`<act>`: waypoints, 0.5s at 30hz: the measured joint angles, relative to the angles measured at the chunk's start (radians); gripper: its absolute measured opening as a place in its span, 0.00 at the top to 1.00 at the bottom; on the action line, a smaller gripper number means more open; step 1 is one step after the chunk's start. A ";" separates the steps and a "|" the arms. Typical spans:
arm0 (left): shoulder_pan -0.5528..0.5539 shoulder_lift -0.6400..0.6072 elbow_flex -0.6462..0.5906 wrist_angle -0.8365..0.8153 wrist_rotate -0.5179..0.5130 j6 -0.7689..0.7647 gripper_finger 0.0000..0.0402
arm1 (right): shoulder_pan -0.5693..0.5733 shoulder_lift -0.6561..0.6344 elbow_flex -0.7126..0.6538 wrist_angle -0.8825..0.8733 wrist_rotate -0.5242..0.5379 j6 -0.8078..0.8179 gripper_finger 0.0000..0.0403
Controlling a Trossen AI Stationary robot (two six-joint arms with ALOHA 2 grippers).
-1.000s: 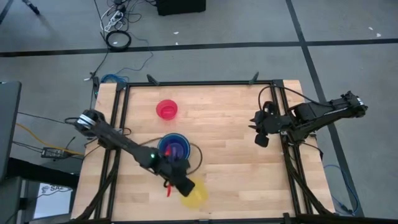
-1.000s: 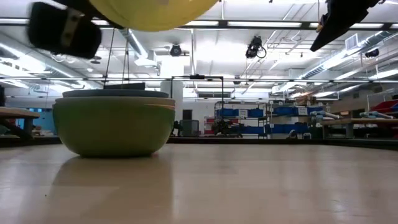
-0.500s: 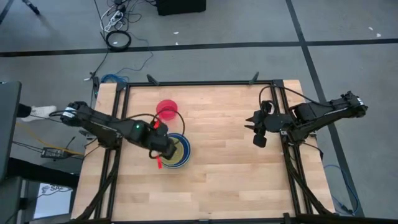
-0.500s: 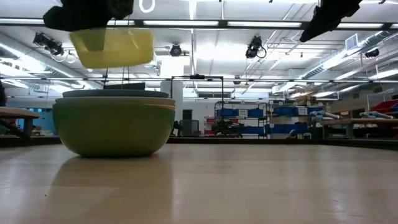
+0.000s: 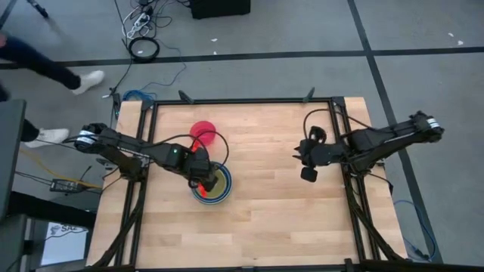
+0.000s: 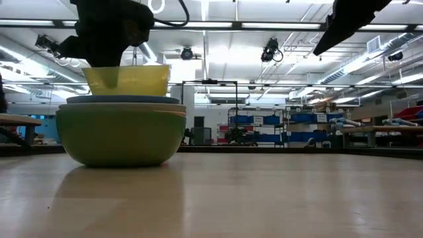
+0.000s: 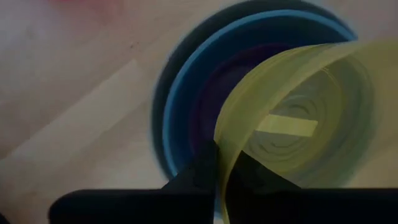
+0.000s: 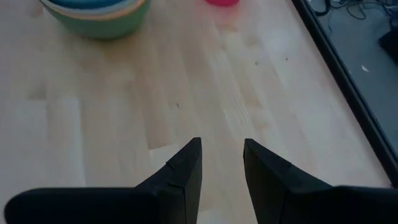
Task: Nest bowls inside each other
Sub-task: Stack the yellow bowl on top of the violet bowl
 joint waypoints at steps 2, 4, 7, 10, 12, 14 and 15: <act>0.000 0.000 0.000 0.023 0.000 0.000 0.91 | 0.000 0.027 0.000 0.001 0.012 -0.003 0.74; 0.000 0.000 0.000 0.037 0.004 0.000 0.88 | 0.000 0.058 0.000 0.001 0.018 -0.011 0.74; 0.001 0.000 0.000 0.034 0.031 -0.001 0.84 | 0.000 0.101 0.000 0.012 0.020 -0.022 0.74; 0.000 0.000 0.000 0.034 0.034 -0.003 0.82 | 0.000 0.141 0.000 0.028 0.020 -0.030 0.74; 0.000 0.000 0.000 0.034 0.037 -0.005 0.81 | 0.000 0.160 0.000 0.039 0.020 -0.045 0.74; 0.000 0.000 -0.001 0.034 0.048 -0.006 0.80 | 0.000 0.173 0.000 0.057 0.020 -0.048 0.74; 0.000 0.000 -0.001 0.034 0.048 -0.006 0.80 | 0.000 0.177 0.000 0.066 0.020 -0.054 0.74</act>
